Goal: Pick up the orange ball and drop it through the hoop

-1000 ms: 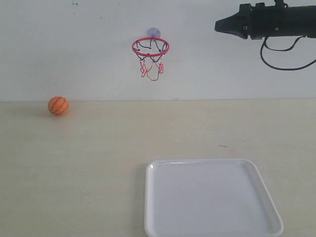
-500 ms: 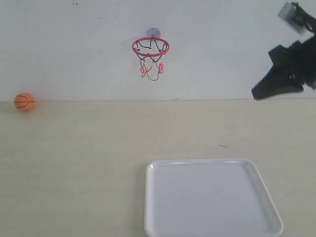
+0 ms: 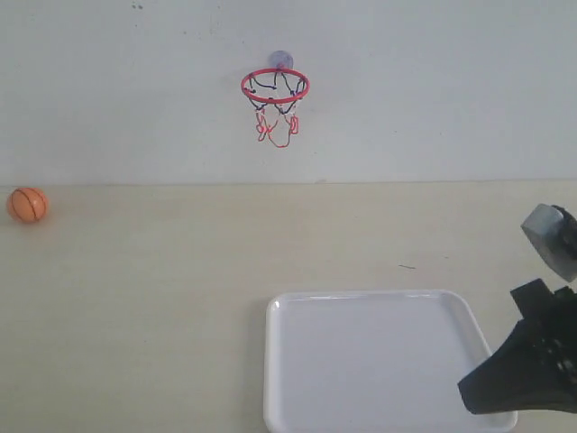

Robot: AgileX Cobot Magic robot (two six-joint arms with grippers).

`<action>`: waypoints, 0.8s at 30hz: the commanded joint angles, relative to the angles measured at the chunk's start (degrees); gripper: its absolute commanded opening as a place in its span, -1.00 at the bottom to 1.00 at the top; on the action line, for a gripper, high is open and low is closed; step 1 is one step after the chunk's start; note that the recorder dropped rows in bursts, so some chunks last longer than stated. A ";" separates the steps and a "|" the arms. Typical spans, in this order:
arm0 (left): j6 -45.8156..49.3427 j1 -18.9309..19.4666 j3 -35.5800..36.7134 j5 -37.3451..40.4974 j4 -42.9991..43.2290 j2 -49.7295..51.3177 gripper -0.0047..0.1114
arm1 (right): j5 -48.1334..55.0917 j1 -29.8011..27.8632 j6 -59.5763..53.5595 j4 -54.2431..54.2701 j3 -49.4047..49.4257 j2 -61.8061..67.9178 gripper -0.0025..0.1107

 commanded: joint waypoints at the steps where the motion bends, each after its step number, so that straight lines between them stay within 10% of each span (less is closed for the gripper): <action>1: 0.24 0.18 0.14 -0.24 -0.53 -0.15 -0.85 | 0.07 -0.43 -0.55 0.95 1.27 -0.54 -0.96; 24: 0.24 0.18 0.14 -0.24 -0.53 -0.15 -0.85 | -27.89 -0.43 -1.62 0.61 1.27 -40.74 -0.96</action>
